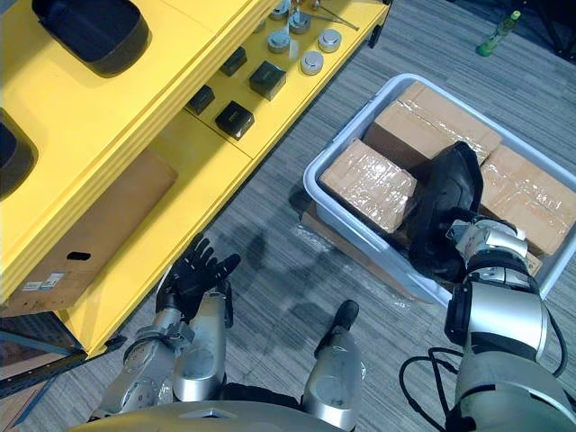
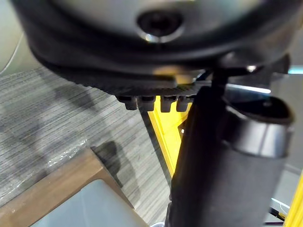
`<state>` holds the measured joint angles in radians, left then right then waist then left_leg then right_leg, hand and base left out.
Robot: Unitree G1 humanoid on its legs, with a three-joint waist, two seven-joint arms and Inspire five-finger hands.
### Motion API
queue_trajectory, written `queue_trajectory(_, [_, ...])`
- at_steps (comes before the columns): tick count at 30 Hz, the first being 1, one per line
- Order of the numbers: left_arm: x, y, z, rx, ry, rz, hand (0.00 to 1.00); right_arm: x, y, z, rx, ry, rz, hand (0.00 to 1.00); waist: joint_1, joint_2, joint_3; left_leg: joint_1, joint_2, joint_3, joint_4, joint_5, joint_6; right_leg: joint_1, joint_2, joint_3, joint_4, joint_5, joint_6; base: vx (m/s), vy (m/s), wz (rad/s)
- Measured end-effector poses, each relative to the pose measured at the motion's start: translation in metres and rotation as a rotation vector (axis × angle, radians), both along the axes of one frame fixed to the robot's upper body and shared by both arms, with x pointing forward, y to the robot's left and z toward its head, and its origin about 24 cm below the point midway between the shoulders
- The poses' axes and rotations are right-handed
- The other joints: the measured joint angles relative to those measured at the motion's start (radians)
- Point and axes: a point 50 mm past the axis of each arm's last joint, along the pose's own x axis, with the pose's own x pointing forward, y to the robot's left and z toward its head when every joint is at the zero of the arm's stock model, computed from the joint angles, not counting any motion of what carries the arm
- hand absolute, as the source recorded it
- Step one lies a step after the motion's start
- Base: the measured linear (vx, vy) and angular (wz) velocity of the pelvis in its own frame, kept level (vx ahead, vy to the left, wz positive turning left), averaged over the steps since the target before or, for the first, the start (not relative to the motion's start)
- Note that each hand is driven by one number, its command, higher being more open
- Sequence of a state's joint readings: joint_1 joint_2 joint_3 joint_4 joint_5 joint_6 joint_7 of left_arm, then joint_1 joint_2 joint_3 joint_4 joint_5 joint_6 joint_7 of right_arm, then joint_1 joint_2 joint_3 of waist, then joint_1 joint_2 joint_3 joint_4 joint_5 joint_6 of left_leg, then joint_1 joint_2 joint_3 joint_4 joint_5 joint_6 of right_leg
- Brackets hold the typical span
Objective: Walk over and take three plastic housings, then place them on the shelf
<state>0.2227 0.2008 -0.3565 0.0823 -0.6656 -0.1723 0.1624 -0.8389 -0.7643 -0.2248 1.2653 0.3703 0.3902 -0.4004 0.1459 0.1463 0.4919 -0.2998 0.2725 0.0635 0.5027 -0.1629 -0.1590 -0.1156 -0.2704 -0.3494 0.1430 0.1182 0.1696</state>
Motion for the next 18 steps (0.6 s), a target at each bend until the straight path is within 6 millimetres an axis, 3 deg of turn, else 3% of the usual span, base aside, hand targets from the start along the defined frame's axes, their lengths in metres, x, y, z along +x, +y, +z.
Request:
queue_trajectory(7, [0.000,0.001,0.003,0.004,-0.019,-0.007,1.00,0.005,-0.003,0.014,-0.129,-0.049,0.002,0.00,-0.017,-0.001,0.000,0.008,-0.005,0.004,-0.022,0.017,-0.007,-0.001,-0.002,0.003,0.000,0.001,0.001,0.00,-0.002,0.00])
queue_trajectory(11, [0.008,-0.002,0.029,0.018,-0.150,-0.041,1.00,0.014,0.004,0.051,-0.424,-0.170,0.096,0.00,-0.038,-0.002,0.001,0.061,-0.012,0.016,-0.080,0.044,-0.011,0.022,-0.004,0.015,-0.005,-0.001,-0.002,0.05,-0.030,0.00])
queue_trajectory(13, [0.017,-0.006,0.051,0.016,-0.250,-0.085,1.00,0.011,0.014,0.070,-0.599,-0.258,0.153,0.00,-0.047,-0.003,0.000,0.107,-0.013,0.021,-0.113,0.050,-0.016,0.060,-0.002,0.016,-0.013,-0.013,0.004,0.03,-0.038,0.03])
queue_trajectory(15, [0.024,-0.007,0.065,0.011,-0.312,-0.106,1.00,0.013,0.037,0.077,-0.698,-0.336,0.212,0.00,-0.065,-0.025,-0.028,0.133,-0.013,0.029,-0.153,0.060,-0.021,0.073,0.002,0.017,-0.035,-0.018,0.005,0.03,-0.041,-0.06])
queue_trajectory(16, [0.029,-0.009,0.069,0.010,-0.322,-0.134,1.00,0.012,0.060,0.068,-0.748,-0.381,0.273,0.00,-0.072,-0.056,-0.071,0.162,-0.013,0.047,-0.201,0.079,-0.029,0.075,0.007,0.027,-0.050,-0.016,0.004,0.08,-0.040,-0.15])
queue_trajectory(18, [0.033,-0.016,0.072,0.008,-0.321,-0.177,1.00,0.007,0.084,0.050,-0.781,-0.395,0.349,0.00,-0.085,-0.088,-0.116,0.205,-0.013,0.065,-0.251,0.091,-0.036,0.092,0.011,0.028,-0.065,-0.016,0.003,0.14,-0.024,-0.17])
